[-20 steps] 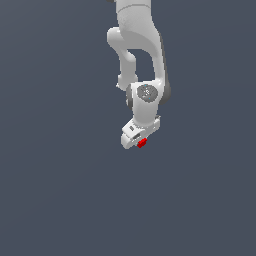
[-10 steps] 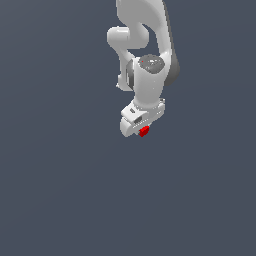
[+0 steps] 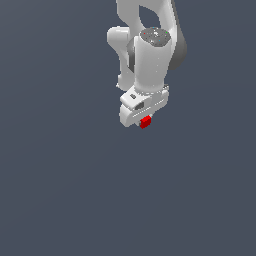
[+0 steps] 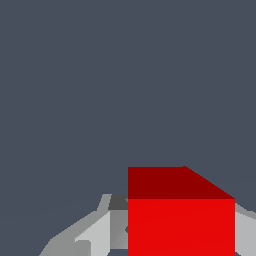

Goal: Lift up the red cube by 0.2 meters.

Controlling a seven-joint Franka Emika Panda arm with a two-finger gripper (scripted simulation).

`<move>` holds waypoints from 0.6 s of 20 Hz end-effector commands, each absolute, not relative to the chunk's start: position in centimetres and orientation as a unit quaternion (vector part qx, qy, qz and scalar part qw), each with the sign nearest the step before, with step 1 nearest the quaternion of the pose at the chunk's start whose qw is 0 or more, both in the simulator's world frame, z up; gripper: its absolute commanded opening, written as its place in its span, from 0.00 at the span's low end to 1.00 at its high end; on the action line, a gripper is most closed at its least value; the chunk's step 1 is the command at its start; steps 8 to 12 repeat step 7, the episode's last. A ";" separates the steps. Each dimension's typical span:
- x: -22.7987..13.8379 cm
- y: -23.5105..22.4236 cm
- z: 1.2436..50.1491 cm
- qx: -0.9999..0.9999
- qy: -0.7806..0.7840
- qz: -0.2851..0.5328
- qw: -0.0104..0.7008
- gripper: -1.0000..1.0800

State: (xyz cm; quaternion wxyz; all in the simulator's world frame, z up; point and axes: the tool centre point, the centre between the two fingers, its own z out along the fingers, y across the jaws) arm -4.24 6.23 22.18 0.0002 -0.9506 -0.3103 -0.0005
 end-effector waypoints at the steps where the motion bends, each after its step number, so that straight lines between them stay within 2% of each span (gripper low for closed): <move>1: -4.2 6.2 22.9 -0.951 -0.310 0.000 0.000 0.00; 12: -4.1 6.2 23.0 -0.951 -0.310 0.000 0.000 0.00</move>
